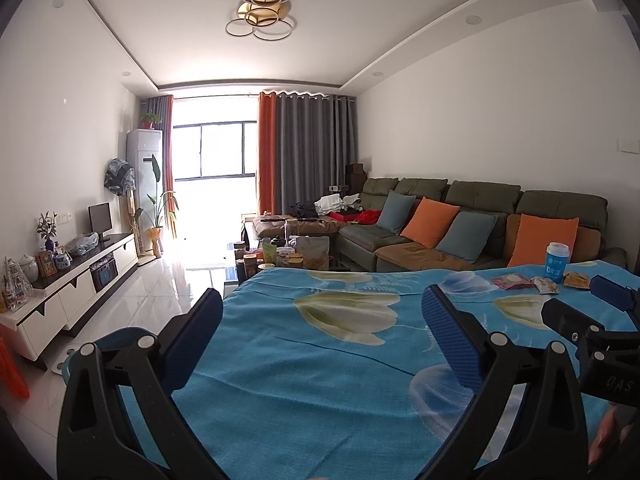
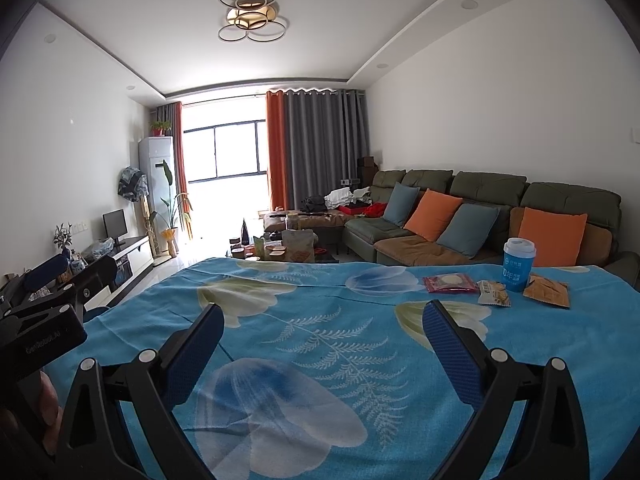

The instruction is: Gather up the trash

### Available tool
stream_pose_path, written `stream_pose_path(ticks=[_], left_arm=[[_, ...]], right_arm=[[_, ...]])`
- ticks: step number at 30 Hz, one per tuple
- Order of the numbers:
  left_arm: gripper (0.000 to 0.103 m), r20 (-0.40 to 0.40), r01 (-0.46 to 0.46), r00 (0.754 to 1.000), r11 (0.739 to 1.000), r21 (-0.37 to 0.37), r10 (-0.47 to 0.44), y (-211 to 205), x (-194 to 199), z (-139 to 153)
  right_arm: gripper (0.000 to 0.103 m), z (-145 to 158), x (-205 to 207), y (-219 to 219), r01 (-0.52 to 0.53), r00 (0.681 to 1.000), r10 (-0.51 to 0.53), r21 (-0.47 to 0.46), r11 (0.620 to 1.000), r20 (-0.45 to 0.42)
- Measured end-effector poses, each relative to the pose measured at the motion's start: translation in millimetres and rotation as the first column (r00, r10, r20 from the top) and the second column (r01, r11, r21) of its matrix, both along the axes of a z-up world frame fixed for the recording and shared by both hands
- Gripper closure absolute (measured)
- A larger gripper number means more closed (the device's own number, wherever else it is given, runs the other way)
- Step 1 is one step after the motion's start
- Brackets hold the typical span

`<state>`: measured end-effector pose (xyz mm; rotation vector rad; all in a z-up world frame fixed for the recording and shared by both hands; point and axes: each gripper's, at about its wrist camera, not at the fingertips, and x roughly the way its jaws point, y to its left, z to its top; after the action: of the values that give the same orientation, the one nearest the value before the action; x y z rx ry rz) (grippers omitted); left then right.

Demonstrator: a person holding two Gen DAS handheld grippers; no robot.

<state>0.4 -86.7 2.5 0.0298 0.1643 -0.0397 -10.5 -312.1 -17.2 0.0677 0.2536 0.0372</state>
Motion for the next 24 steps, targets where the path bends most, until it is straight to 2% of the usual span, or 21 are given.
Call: stream_pose_path(ticks=[24], left_arm=[[0.005, -0.008, 0.001, 1.0, 1.0, -0.001, -0.001, 1.4, 1.9, -2.7]], right_arm=[[0.007, 1.1, 0.7, 3.4, 0.002, 1.0, -0.002, -0.003, 1.0, -0.001]])
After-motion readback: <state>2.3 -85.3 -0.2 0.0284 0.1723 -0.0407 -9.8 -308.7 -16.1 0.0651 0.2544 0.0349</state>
